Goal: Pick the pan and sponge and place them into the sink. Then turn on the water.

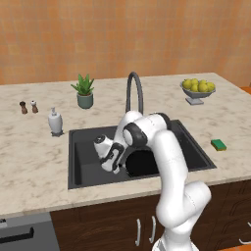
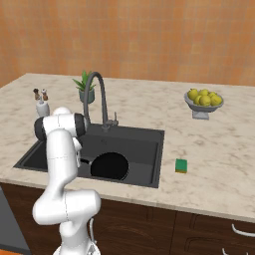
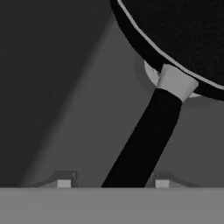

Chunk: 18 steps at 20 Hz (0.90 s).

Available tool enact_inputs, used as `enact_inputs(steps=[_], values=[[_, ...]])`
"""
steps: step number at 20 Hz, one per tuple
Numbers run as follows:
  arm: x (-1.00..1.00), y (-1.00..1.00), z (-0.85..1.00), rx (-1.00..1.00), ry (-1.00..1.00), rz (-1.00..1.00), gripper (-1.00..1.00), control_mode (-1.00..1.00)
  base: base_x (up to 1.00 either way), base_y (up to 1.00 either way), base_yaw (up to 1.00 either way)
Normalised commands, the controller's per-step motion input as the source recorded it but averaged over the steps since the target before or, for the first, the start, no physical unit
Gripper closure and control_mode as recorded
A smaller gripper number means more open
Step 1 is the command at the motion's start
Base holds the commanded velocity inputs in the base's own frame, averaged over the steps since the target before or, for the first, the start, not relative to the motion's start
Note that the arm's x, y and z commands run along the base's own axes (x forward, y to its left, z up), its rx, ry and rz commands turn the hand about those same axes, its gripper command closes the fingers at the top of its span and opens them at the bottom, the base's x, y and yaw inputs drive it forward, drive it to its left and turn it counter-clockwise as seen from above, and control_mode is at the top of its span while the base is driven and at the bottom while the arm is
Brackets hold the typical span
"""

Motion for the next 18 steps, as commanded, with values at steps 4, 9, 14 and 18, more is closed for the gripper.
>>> enact_inputs(steps=[4,9,14,18], values=[[-0.71,0.52,0.73,-0.01,-0.54,-0.04,-1.0,-1.0,0.0,0.0,0.0],[-0.96,0.77,0.75,-0.05,-0.53,-0.02,-1.0,-1.0,0.0,0.0,0.0],[-1.0,0.67,0.76,-0.02,-0.46,0.0,-1.0,-1.0,0.0,0.0,0.0],[-1.0,0.43,0.96,0.0,-0.36,0.0,-1.0,-1.0,0.0,0.0,0.0]])
